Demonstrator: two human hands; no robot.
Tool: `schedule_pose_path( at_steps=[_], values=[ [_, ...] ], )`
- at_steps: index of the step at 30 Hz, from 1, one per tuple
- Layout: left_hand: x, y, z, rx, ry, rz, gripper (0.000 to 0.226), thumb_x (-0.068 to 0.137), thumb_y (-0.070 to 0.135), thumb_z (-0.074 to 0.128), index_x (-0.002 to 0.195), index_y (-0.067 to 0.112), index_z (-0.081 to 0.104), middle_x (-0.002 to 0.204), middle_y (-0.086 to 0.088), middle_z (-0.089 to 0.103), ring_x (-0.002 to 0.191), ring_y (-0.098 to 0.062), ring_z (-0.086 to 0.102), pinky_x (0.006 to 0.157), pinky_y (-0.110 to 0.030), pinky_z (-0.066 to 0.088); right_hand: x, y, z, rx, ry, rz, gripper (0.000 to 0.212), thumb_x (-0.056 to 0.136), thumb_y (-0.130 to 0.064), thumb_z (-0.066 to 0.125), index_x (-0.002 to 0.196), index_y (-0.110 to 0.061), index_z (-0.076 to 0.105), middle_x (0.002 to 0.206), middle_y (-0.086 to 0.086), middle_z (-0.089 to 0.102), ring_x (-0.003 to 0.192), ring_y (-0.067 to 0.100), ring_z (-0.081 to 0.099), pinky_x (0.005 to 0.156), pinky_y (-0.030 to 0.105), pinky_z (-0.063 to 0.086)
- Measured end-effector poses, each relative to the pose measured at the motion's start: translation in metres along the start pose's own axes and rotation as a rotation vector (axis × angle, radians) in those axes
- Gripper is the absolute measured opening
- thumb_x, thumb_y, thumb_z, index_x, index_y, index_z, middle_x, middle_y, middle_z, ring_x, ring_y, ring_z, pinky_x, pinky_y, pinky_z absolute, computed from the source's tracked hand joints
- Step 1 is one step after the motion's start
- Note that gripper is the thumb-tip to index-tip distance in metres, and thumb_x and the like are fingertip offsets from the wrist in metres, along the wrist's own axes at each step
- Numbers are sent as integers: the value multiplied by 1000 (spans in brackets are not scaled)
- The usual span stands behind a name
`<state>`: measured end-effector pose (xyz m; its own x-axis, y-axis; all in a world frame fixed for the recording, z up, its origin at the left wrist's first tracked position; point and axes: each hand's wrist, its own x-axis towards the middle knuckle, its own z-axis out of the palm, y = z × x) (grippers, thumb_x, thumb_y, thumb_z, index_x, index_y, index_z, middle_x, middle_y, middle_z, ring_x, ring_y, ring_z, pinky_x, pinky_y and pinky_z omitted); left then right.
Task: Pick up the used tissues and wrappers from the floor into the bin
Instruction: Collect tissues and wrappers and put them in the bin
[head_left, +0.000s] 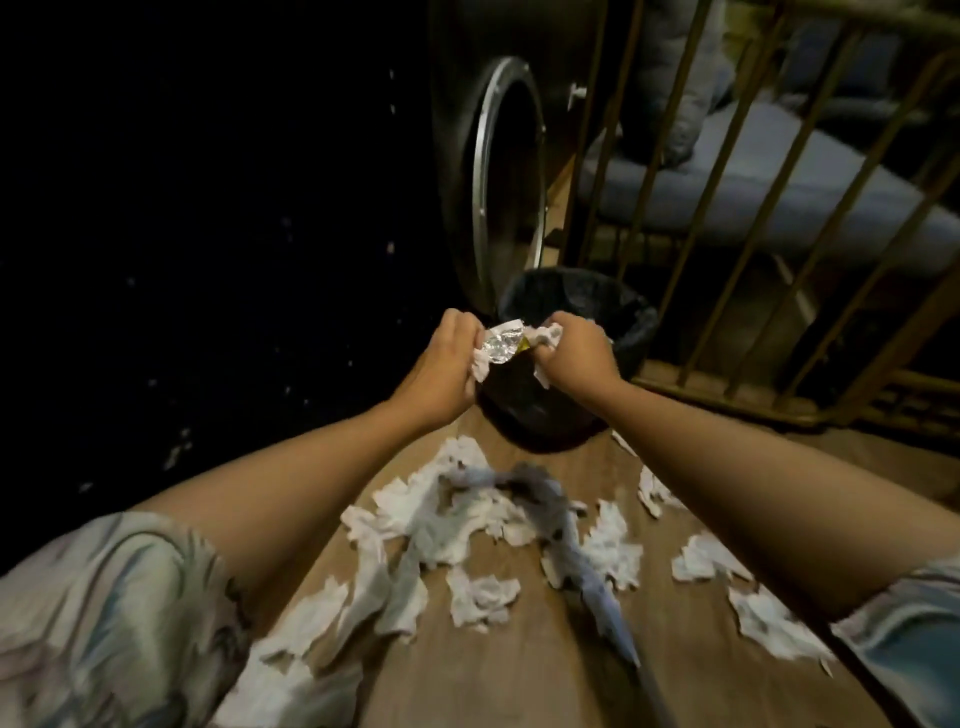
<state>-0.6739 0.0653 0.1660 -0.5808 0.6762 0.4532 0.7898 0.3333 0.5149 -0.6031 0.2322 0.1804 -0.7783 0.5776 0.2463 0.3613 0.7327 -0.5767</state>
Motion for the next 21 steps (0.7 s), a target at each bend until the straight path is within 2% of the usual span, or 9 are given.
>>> schedule_pose_path(
  at_steps=[3, 5, 7, 9, 13, 15, 17, 19, 21],
  values=[
    [37, 8, 2, -97, 72, -86, 20, 82, 6, 56, 94, 20, 48, 103, -2, 42, 85, -13, 44, 71, -14, 36, 30, -4, -9, 271, 8, 265, 37, 86, -49, 56, 77, -14, 65, 71, 4, 67, 72, 27, 66, 56, 30, 50],
    [58, 15, 11, -138, 140, -210, 23, 82, -3, 56, 94, 17, 52, 106, -3, 44, 88, -13, 44, 67, -6, 35, 57, 8, -8, 635, -16, 477, 49, 76, -57, 51, 94, -14, 67, 90, 8, 70, 81, 30, 66, 74, 36, 56],
    [80, 19, 28, -170, 191, -371, 20, 83, -2, 56, 97, 12, 57, 109, -6, 49, 91, -18, 50, 68, -9, 38, 83, 22, -9, 1069, -71, 646, 55, 70, -50, 50, 108, -13, 63, 107, 16, 70, 92, 36, 66, 84, 49, 54],
    [98, 20, 50, -193, 215, -513, 20, 84, 0, 57, 101, 10, 61, 111, -11, 57, 98, -24, 57, 79, -24, 47, 99, 35, -13, 1304, -51, 746, 30, 87, -34, 42, 97, -11, 59, 99, 18, 68, 92, 33, 63, 77, 43, 53],
    [127, 19, 93, -256, 195, -677, 17, 86, 1, 59, 97, 13, 64, 106, -10, 66, 100, -26, 63, 88, -38, 54, 127, 71, -5, 1412, -42, 832, 21, 99, -16, 37, 105, -10, 56, 90, 14, 61, 76, 27, 59, 75, 32, 48],
    [144, 15, 112, -275, 202, -778, 17, 85, 7, 61, 100, 13, 65, 107, -9, 67, 100, -27, 64, 89, -40, 55, 140, 84, -1, 1442, -76, 830, 16, 101, -15, 41, 96, -6, 53, 82, 14, 54, 65, 26, 50, 89, 36, 48],
    [164, 13, 128, -284, 181, -880, 29, 88, 14, 61, 117, 14, 60, 116, -10, 65, 107, -28, 62, 94, -40, 53, 155, 95, 1, 1456, -86, 835, 14, 101, -14, 45, 93, -4, 51, 86, 14, 54, 68, 29, 51, 94, 46, 47],
    [181, 10, 139, -308, 182, -950, 42, 92, 14, 57, 133, 11, 48, 130, -12, 57, 117, -30, 56, 99, -38, 48, 171, 102, 7, 1479, -122, 836, 20, 99, -23, 52, 110, -6, 53, 97, 16, 61, 81, 34, 59, 83, 52, 52],
    [194, 7, 144, -328, 214, -1001, 46, 94, 13, 52, 138, 10, 41, 135, -12, 52, 122, -32, 53, 97, -37, 46, 184, 105, 18, 1468, -108, 846, 39, 93, -31, 58, 127, -11, 52, 111, 17, 64, 95, 38, 64, 84, 56, 53]
  ],
)
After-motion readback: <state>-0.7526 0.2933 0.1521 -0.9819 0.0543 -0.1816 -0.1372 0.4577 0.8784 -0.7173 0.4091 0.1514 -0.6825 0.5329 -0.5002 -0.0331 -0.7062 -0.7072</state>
